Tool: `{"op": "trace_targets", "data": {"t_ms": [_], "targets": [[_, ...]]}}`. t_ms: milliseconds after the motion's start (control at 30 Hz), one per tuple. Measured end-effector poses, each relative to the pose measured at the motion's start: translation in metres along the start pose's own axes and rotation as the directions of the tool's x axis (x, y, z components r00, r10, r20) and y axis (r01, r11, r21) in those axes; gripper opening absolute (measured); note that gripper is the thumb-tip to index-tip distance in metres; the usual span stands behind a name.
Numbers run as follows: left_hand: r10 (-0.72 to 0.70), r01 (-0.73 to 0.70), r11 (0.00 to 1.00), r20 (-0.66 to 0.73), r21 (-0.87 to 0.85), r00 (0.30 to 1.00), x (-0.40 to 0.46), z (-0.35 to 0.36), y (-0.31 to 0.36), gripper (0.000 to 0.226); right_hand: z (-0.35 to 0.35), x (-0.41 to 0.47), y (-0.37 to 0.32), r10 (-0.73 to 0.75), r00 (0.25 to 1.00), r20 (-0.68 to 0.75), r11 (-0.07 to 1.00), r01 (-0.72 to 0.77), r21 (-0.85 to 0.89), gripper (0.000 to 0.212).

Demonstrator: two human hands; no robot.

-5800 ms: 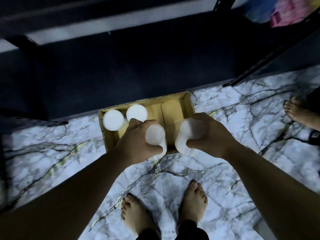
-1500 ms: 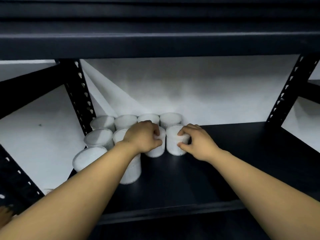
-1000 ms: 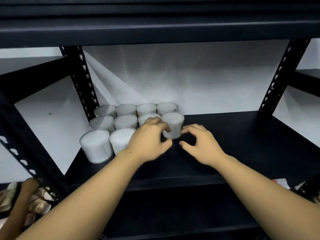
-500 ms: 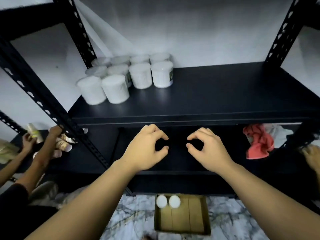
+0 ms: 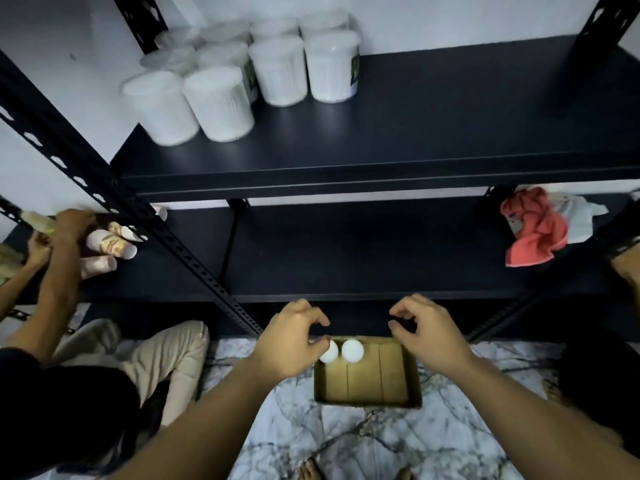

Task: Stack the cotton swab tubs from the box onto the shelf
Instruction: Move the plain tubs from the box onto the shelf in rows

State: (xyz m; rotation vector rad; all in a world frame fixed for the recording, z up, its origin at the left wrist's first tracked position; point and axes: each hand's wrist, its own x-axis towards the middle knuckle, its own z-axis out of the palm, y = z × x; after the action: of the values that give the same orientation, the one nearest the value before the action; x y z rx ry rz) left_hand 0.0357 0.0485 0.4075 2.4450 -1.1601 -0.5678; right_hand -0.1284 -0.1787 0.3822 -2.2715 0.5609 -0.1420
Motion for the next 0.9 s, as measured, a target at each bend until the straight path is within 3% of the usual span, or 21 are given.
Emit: {"op": "trace_targets", "data": {"t_ms": [200,367,500,900], "targets": [[-0.071,0.074,0.997,0.156,-0.019,0.985,0.009,0.093,-0.068,0.031,0.079,-0.005,0.059,0.141,0.986,0.088,0.990,-0.143,0.016,0.013],[-0.086,0.091,0.996,0.202,-0.016,0.976,0.036,0.179,-0.134,0.030,0.152,0.001,0.133,0.233,0.967,0.100,0.971,-0.236,0.021,0.015],[-0.115,0.124,0.992,0.219,-0.029,0.969,0.053,0.266,-0.191,0.031,0.224,0.006,0.203,0.243,0.962,0.127,0.970,-0.243,-0.018,0.007],[-0.119,0.099,0.992,0.294,0.081,0.948,0.103,0.474,-0.310,0.044,0.400,0.044,0.363,0.300,0.897,0.325,0.953,-0.265,-0.148,0.018]]}}
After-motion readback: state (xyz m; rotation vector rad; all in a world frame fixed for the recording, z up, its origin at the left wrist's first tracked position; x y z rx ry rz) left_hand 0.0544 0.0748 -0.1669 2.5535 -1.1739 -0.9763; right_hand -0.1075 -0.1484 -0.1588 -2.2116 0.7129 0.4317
